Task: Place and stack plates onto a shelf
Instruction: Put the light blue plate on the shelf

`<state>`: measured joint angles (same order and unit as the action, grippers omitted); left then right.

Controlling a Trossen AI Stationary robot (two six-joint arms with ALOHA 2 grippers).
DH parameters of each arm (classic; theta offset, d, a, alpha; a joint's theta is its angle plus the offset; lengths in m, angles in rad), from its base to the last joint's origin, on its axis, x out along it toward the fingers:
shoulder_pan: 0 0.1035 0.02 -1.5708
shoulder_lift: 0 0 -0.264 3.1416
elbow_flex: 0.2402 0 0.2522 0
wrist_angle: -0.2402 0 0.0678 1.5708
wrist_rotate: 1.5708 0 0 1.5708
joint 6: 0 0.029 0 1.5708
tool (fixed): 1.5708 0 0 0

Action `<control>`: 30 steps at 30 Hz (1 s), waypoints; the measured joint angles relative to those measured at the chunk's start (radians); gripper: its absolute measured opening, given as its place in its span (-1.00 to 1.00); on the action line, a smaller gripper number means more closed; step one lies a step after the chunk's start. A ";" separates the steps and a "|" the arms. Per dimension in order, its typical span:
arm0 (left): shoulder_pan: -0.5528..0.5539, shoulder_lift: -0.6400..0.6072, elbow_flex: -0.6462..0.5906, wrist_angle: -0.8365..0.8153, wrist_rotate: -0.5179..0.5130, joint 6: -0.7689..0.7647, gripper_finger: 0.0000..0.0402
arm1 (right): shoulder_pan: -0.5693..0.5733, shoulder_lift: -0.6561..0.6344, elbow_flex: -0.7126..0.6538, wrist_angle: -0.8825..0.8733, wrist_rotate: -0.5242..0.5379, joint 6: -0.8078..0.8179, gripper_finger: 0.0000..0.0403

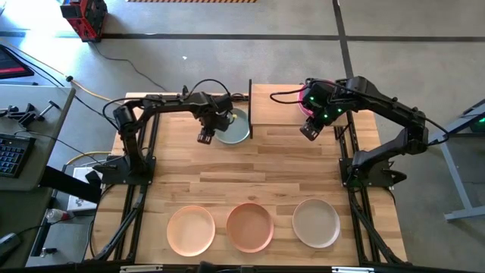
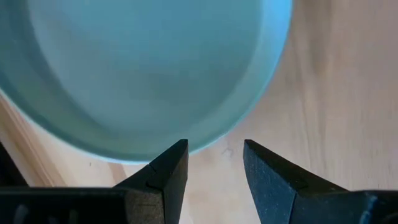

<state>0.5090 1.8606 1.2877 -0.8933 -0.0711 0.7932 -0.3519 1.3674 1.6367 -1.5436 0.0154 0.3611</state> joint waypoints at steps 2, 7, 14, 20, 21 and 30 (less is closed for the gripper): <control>-0.016 0.000 0.000 0.009 0.000 0.018 -0.28 | -0.001 0.000 0.000 0.000 0.000 -0.001 -0.49; -0.043 0.000 0.000 0.029 -0.008 0.023 -0.28 | -0.002 0.000 0.000 0.000 0.000 -0.002 -0.49; -0.053 0.000 0.000 0.024 -0.011 0.023 -0.28 | -0.002 0.000 0.000 0.000 0.000 -0.002 -0.49; -0.073 0.000 0.000 0.012 -0.001 0.011 -0.28 | -0.002 0.000 0.000 0.000 0.000 -0.003 -0.49; -0.078 0.000 0.000 0.010 0.010 0.005 -0.28 | -0.002 0.000 0.000 0.000 0.000 -0.003 -0.49; -0.095 0.073 0.000 0.011 -0.020 -0.019 -0.28 | -0.002 0.000 0.000 0.000 0.000 0.000 -0.49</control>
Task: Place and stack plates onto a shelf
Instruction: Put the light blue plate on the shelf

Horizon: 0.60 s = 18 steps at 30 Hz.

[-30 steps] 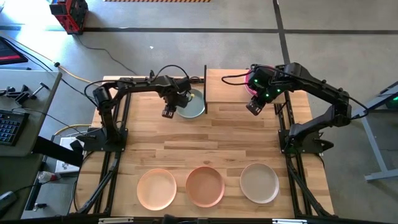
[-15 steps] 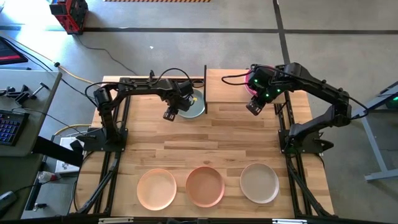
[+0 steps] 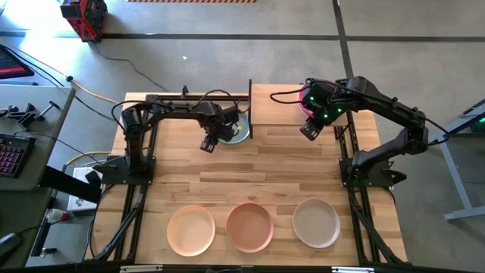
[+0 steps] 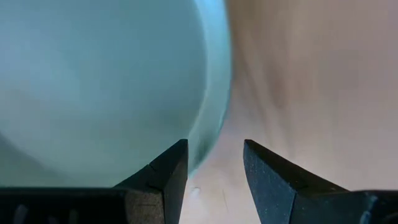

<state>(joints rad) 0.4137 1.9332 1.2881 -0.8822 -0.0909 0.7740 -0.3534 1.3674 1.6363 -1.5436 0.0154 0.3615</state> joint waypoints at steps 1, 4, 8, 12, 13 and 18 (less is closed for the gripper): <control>-0.002 0.009 0.000 0.003 -0.014 -0.012 -0.28 | 0.000 0.000 0.000 0.000 0.000 0.001 -0.49; -0.003 0.012 0.000 0.028 -0.034 -0.028 -0.28 | 0.000 0.000 0.000 0.000 0.000 0.001 -0.49; -0.003 0.012 0.000 0.049 -0.056 -0.029 -0.28 | 0.000 0.000 0.000 0.000 0.000 -0.002 -0.49; -0.003 0.022 0.000 0.046 -0.073 -0.009 -0.38 | 0.000 0.000 0.000 0.000 0.000 -0.001 -0.49; -0.003 0.023 0.000 0.044 -0.074 -0.010 -0.43 | 0.000 0.000 0.000 0.000 0.000 0.000 -0.49; -0.005 0.022 0.000 0.040 -0.072 -0.025 -0.74 | 0.000 0.000 0.000 0.000 0.000 0.000 -0.49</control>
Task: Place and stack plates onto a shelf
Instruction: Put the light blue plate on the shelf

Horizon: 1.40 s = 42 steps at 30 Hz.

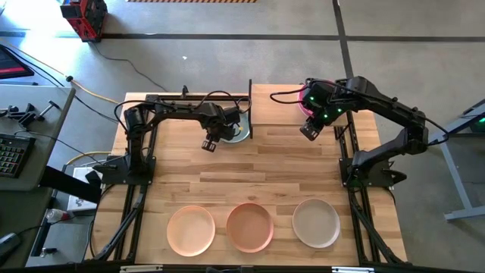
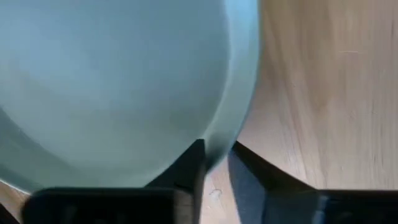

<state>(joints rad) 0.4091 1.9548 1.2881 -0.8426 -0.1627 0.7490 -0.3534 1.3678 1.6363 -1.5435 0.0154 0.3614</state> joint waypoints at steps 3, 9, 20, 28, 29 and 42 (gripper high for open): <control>0.000 -0.005 0.000 -0.023 -0.004 -0.002 -0.94 | 0.000 0.000 0.000 0.000 0.000 0.000 -0.49; -0.001 -0.005 0.000 -0.059 -0.010 -0.032 -0.98 | 0.000 0.000 0.000 0.000 0.000 -0.002 -0.49; 0.000 -0.134 0.001 -0.083 -0.075 -0.145 -0.99 | 0.000 0.000 0.000 0.001 0.000 -0.001 -0.49; -0.006 -0.335 0.002 -0.088 -0.164 -0.196 -1.00 | 0.000 0.000 0.000 0.062 0.000 0.009 -0.49; -0.009 -0.362 0.002 -0.083 -0.185 -0.191 -1.00 | 0.000 0.000 0.000 0.069 0.000 0.021 -0.49; -0.055 -0.595 0.003 0.211 -0.297 -0.011 -1.00 | 0.001 0.000 0.000 0.222 0.243 0.110 -0.49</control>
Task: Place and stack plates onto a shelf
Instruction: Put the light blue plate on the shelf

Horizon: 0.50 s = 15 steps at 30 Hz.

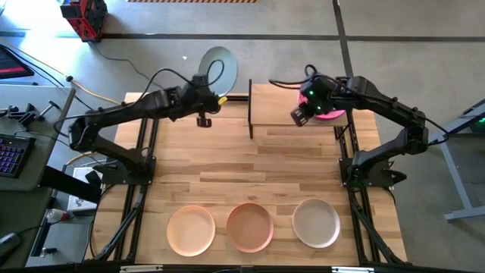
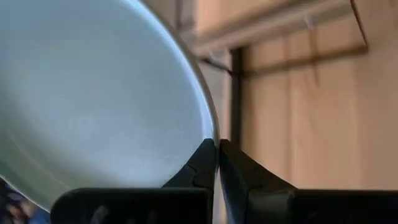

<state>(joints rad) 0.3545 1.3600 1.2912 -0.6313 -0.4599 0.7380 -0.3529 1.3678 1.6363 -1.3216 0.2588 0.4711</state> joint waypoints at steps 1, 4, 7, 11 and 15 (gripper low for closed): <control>-0.005 -0.003 0.000 0.034 0.002 0.028 -1.00 | 0.000 0.000 0.000 0.024 0.005 -0.005 -0.49; -0.020 -0.003 0.000 0.108 0.001 0.138 -1.00 | 0.000 0.000 0.000 0.108 0.020 -0.024 -0.49; -0.036 0.011 0.000 0.141 -0.003 0.250 -1.00 | -0.004 0.000 0.000 0.210 0.052 -0.025 -0.49; -0.056 0.043 0.000 0.133 -0.053 0.384 -1.00 | -0.020 0.000 0.000 0.355 0.074 -0.027 -0.49; -0.081 0.085 0.000 0.125 -0.184 0.509 -1.00 | -0.032 0.000 0.000 0.479 0.073 -0.022 -0.49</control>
<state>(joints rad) 0.2732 1.4451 1.2915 -0.5067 -0.6434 1.2466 -0.3846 1.3678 1.6363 -0.8425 0.3322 0.4489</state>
